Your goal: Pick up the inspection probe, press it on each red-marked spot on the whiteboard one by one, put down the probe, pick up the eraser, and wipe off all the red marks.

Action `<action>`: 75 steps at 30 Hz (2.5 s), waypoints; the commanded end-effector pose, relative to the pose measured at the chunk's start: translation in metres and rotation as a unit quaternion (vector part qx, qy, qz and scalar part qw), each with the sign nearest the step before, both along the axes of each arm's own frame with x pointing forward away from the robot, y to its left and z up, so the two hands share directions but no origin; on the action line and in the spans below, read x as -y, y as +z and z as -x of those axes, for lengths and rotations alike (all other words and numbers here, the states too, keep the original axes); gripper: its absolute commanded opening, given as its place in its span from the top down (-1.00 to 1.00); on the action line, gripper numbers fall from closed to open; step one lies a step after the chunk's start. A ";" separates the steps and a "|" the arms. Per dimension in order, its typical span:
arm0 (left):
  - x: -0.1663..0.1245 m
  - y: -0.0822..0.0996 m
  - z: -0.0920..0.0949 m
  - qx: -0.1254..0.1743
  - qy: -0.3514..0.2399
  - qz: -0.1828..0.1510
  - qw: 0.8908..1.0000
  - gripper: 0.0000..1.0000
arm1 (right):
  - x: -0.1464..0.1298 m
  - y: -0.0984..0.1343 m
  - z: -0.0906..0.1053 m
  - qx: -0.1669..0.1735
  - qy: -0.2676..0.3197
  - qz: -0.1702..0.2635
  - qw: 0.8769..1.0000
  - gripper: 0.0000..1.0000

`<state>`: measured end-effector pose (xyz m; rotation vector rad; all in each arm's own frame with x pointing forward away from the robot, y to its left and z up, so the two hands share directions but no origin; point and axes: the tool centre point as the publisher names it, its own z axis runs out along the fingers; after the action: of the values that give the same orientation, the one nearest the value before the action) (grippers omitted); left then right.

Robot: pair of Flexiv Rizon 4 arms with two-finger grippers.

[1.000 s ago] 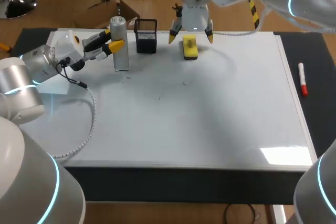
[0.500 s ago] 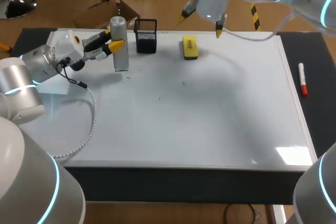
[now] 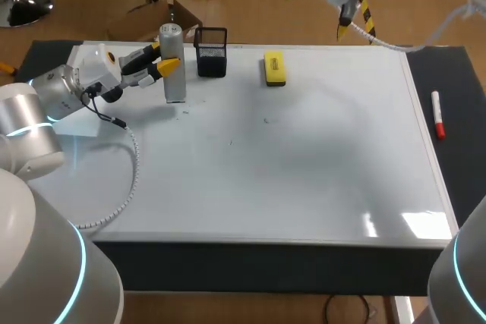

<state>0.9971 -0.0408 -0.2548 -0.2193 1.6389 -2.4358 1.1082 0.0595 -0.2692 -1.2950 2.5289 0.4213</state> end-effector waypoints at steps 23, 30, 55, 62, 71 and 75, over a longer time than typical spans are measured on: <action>0.000 0.002 0.000 0.000 0.000 -0.001 1.000 1.00 | 0.035 0.036 -0.002 -0.025 -0.083 -0.007 0.996 -1.00; 0.000 0.002 0.000 0.000 0.000 -0.001 1.000 1.00 | 0.035 0.036 -0.002 -0.025 -0.083 -0.007 0.996 -1.00; 0.014 0.053 -0.046 0.045 -0.033 0.009 0.998 1.00 | 0.035 0.036 -0.002 -0.025 -0.083 -0.007 0.996 -1.00; 0.032 0.086 -0.072 0.065 -0.070 0.029 0.995 1.00 | 0.035 0.036 -0.002 -0.025 -0.083 -0.007 0.996 -1.00; 0.063 0.100 -0.103 0.066 -0.100 0.046 0.992 1.00 | 0.035 0.036 -0.002 -0.025 -0.083 -0.007 0.996 -1.00; 0.079 0.097 -0.114 0.065 -0.108 0.039 0.991 1.00 | 0.035 0.036 -0.002 -0.025 -0.083 -0.007 0.996 -1.00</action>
<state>1.0945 -0.1091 -0.1553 -0.0061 1.5690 -2.5653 1.1109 0.0254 -0.2344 -1.0685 2.6416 0.4430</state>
